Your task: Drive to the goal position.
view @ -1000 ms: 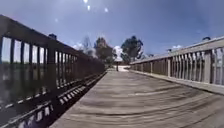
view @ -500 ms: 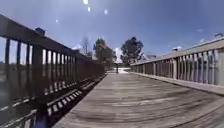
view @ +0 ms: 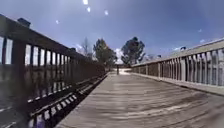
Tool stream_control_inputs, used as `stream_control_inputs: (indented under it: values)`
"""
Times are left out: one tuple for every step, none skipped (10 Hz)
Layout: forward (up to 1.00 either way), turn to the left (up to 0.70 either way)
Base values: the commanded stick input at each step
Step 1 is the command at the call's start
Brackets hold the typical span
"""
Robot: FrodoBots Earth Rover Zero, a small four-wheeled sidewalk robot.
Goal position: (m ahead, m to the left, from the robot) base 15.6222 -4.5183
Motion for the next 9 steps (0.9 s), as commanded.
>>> stream_control_inputs:
  values:
    - [0.70, 0.00]
    - [0.70, 0.00]
    - [0.70, 0.00]
    - [0.70, 0.00]
    - [0.70, 0.00]
    - [0.70, 0.00]
    - [0.70, 0.00]
    - [0.70, 0.00]
    - [0.70, 0.00]
